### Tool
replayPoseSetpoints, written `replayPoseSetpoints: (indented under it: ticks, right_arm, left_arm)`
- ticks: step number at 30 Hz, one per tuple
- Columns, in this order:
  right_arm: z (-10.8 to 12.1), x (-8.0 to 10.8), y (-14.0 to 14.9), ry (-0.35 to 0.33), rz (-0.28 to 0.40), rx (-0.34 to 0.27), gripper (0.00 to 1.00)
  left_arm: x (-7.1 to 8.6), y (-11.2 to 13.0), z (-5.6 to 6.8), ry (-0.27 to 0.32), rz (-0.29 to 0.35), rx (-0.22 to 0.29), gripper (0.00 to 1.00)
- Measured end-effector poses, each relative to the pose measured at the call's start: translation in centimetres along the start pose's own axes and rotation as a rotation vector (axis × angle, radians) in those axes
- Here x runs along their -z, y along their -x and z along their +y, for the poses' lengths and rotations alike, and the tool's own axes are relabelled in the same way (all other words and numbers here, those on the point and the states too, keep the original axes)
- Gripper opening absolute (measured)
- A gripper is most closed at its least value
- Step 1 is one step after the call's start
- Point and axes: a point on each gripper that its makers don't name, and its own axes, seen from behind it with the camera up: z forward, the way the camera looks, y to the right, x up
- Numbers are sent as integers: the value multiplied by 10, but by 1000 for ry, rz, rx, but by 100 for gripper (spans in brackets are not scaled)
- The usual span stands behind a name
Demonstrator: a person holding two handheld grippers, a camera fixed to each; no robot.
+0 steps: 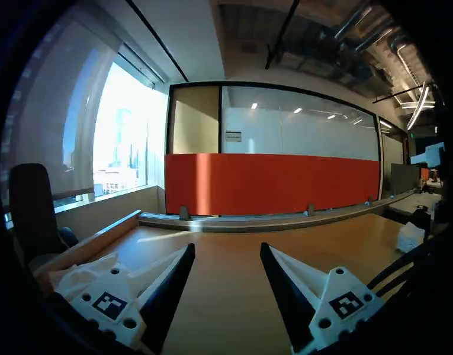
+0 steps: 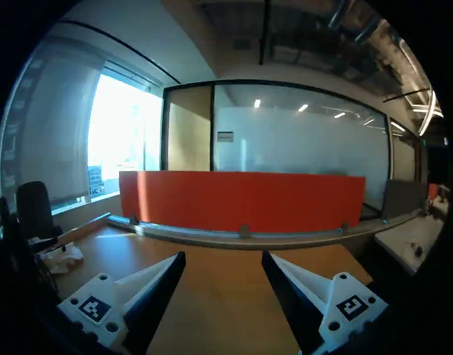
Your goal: Fold towel
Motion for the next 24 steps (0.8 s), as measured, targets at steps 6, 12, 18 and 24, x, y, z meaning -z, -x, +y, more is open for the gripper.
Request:
replayPoseSetpoints:
  ticks: [6, 12, 18, 24]
  right_arm:
    - [-10, -1, 9, -10, 10, 2, 99]
    - [-15, -5, 24, -9, 2, 26, 99]
    - [-18, -7, 33, -15, 8, 33, 99]
    - [-12, -8, 40, -3, 11, 35, 99]
  left_arm:
    - [1, 22, -3, -15, 18, 4, 81]
    - [-3, 41, -5, -28, 32, 22, 81]
    - [-7, 54, 3, -23, 42, 22, 81]
    - [-10, 67, 9, -23, 42, 13, 81]
